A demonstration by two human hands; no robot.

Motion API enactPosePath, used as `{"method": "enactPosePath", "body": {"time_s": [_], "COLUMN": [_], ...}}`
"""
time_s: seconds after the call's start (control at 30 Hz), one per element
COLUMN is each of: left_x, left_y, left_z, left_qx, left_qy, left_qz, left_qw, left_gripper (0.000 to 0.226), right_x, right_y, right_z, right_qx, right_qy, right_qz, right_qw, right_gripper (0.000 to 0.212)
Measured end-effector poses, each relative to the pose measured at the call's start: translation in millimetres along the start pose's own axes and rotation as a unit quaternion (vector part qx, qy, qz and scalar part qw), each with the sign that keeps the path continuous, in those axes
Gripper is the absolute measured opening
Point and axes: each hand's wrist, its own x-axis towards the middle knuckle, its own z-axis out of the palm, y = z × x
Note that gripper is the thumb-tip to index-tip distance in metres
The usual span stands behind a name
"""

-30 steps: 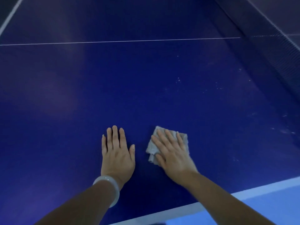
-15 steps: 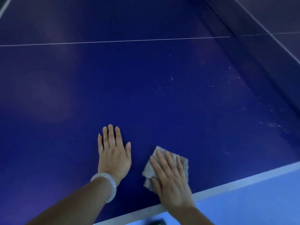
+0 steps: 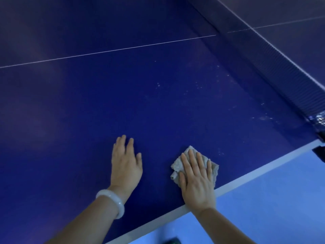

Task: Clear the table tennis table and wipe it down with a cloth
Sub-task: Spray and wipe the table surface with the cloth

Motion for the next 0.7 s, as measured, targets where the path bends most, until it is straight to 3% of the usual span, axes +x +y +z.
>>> {"method": "enactPosePath", "body": {"time_s": [0.07, 0.2, 0.4, 0.6, 0.63, 0.7], "left_x": [10.2, 20.6, 17.8, 19.0, 19.4, 20.0], "left_y": [36.6, 90.4, 95.6, 101.9, 102.0, 102.2], "left_z": [17.6, 54.1, 73.1, 70.1, 69.9, 70.0], "left_qx": [-0.008, 0.063, 0.153, 0.168, 0.168, 0.166], "left_qy": [-0.014, -0.04, -0.021, -0.033, -0.034, -0.035], "left_qz": [0.001, -0.072, -0.085, -0.092, -0.092, -0.093], "left_qw": [1.0, 0.995, 0.984, 0.981, 0.981, 0.981], "left_gripper": [0.058, 0.07, 0.075, 0.073, 0.072, 0.072], "right_x": [0.7, -0.1, 12.0, 89.1, 96.9, 98.2], "right_y": [-0.2, 12.1, 80.1, 125.6, 115.7, 87.7], "right_z": [-0.2, 1.1, -11.6, -29.0, -27.5, -19.8], "right_qx": [0.0, 0.004, -0.001, 0.038, 0.045, 0.038], "right_qy": [-0.007, -0.014, 0.006, -0.022, -0.019, -0.018], "right_qz": [0.003, 0.001, 0.06, 0.314, 0.309, 0.201], "right_qw": [1.0, 1.0, 0.998, 0.948, 0.95, 0.979], "right_gripper": [0.053, 0.052, 0.054, 0.058, 0.059, 0.058]}}
